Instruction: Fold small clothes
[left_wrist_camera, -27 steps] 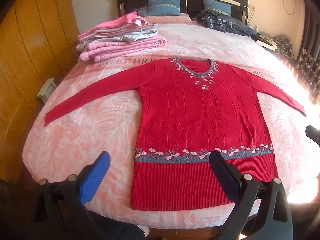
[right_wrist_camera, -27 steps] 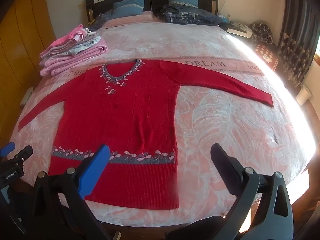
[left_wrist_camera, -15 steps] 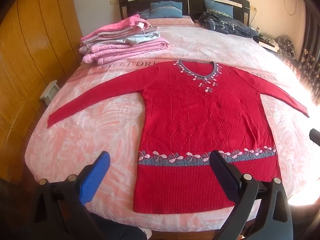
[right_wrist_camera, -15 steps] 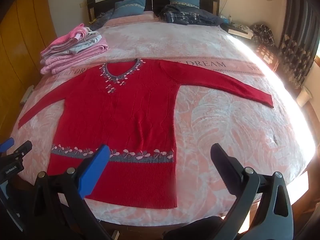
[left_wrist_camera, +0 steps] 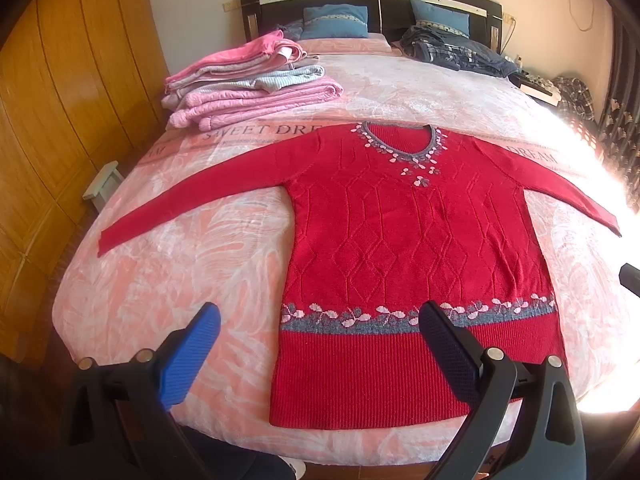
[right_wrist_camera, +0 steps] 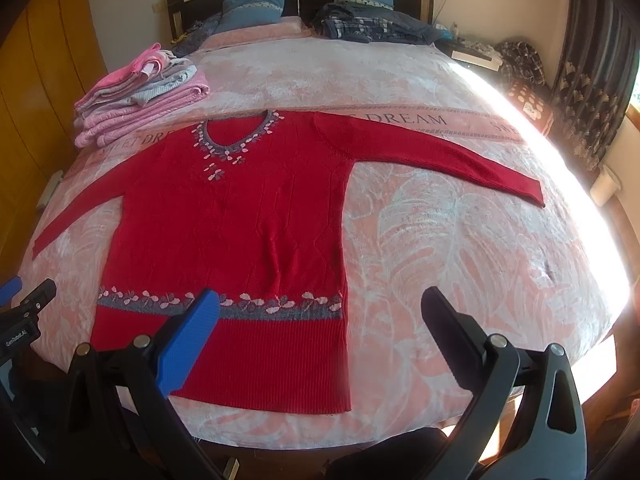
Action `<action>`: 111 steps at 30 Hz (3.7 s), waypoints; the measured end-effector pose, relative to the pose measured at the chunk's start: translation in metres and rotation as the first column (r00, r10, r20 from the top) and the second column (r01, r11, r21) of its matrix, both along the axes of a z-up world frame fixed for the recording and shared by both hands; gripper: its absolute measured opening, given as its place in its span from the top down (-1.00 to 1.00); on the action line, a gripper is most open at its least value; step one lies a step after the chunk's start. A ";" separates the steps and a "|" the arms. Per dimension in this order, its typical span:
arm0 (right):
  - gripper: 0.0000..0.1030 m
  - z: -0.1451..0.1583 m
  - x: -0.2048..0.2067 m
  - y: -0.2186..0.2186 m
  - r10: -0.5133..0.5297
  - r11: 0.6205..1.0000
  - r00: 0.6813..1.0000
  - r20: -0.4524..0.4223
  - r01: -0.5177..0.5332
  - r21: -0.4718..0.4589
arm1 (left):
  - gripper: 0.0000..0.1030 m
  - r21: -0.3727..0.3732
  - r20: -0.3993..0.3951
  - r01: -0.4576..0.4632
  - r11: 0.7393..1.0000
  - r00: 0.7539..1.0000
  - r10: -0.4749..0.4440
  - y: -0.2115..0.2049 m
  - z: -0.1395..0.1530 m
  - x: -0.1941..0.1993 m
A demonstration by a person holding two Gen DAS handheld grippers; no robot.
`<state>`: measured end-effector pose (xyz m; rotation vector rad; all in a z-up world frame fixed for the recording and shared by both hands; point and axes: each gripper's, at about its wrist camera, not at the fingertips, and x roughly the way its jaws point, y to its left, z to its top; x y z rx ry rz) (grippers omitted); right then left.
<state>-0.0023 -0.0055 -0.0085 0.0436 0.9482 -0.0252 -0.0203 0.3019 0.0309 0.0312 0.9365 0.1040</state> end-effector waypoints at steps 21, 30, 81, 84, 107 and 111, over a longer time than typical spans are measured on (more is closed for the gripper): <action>-0.94 0.000 0.000 -0.001 -0.002 1.000 1.000 0.001 0.002 0.000 | -0.93 -0.001 -0.004 -0.006 1.000 1.000 0.006 0.003 -0.002 0.000; -0.94 0.000 0.000 -0.001 -0.001 1.000 1.000 -0.002 0.001 -0.001 | -0.93 -0.001 -0.004 -0.007 1.000 1.000 0.007 0.003 -0.002 0.000; -0.94 -0.009 0.046 -0.057 -0.090 0.992 0.995 -0.038 0.093 0.087 | -0.93 -0.022 -0.113 -0.004 1.000 0.994 0.002 -0.001 -0.027 0.046; -0.94 -0.013 0.073 -0.096 -0.151 0.982 0.987 -0.059 0.157 0.109 | -0.93 -0.030 -0.135 0.006 1.000 0.991 -0.010 -0.008 -0.033 0.076; -0.94 -0.146 0.197 -0.469 -0.602 0.690 0.730 -0.324 0.680 0.250 | -0.93 -0.060 -0.070 -0.042 0.997 0.997 0.037 -0.045 -0.088 0.275; -0.89 -0.165 0.195 -0.489 -0.616 0.657 0.714 -0.333 0.699 0.283 | -0.93 -0.044 -0.088 -0.068 0.997 0.994 0.064 -0.041 -0.099 0.281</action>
